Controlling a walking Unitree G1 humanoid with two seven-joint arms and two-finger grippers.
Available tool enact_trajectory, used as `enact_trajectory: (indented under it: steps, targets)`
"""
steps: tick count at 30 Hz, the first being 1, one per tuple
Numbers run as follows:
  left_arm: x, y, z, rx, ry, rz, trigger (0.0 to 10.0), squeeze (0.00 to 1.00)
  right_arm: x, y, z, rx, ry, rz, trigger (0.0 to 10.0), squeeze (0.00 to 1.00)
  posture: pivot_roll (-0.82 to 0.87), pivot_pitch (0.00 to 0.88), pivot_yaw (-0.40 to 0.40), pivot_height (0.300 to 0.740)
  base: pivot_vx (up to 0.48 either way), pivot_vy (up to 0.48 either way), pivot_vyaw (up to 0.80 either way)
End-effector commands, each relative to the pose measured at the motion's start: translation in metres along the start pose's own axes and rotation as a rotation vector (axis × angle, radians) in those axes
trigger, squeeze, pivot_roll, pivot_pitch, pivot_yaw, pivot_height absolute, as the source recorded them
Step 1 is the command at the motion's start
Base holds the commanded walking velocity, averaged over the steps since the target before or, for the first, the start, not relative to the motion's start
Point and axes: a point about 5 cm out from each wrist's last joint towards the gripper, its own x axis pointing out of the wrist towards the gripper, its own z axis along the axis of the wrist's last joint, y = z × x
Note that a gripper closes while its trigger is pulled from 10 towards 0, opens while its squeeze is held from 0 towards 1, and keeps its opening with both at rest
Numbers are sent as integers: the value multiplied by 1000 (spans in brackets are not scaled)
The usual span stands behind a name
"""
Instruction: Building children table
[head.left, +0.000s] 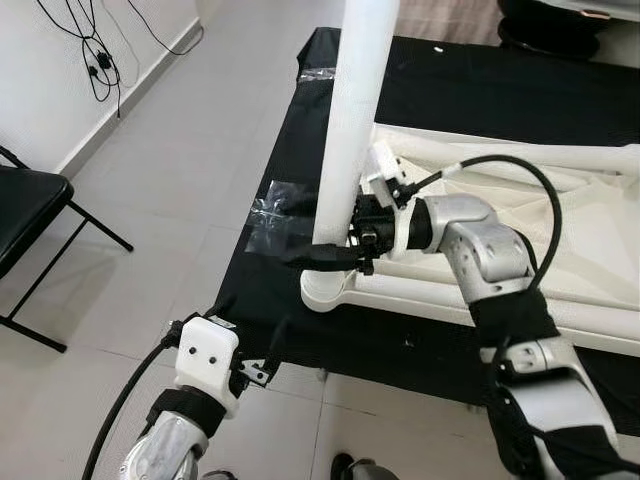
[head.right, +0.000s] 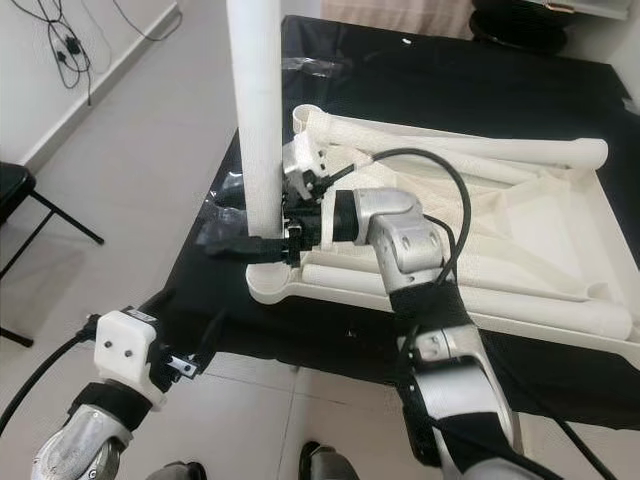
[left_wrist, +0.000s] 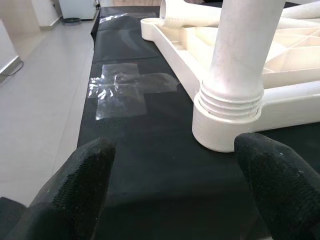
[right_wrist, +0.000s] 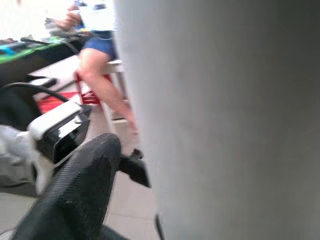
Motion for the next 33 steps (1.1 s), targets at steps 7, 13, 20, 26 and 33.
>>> enact_trajectory:
  steps: [7, 13, 20, 26, 33]
  targets:
    - [-6, -4, 1, 5, 24, -10, 10000, 0, -6, -1, 4, -9, -16, 108, 0, 0, 148, 282, -80, 740, 0, 0, 0]
    - [-7, -4, 1, 1, 27, -11, 10000, 0, -17, 3, 0, -34, -44, 34, 0, 0, 127, 278, -82, 740, 0, 0, 0]
    - [-7, -2, 1, 0, 29, -9, 10000, 0, -16, 18, -24, -71, -28, -296, 0, 0, 121, 271, -74, 740, 0, 0, 0]
    - [2, 6, -4, 4, 35, -37, 10000, 0, 21, 75, -96, 150, 196, -1090, 0, 0, 83, 234, -40, 740, 0, 0, 0]
    - [9, 7, -8, 10, 35, -30, 10000, 0, 32, 55, -82, 87, 147, -1094, 0, 0, 92, 195, -50, 740, 0, 0, 0]
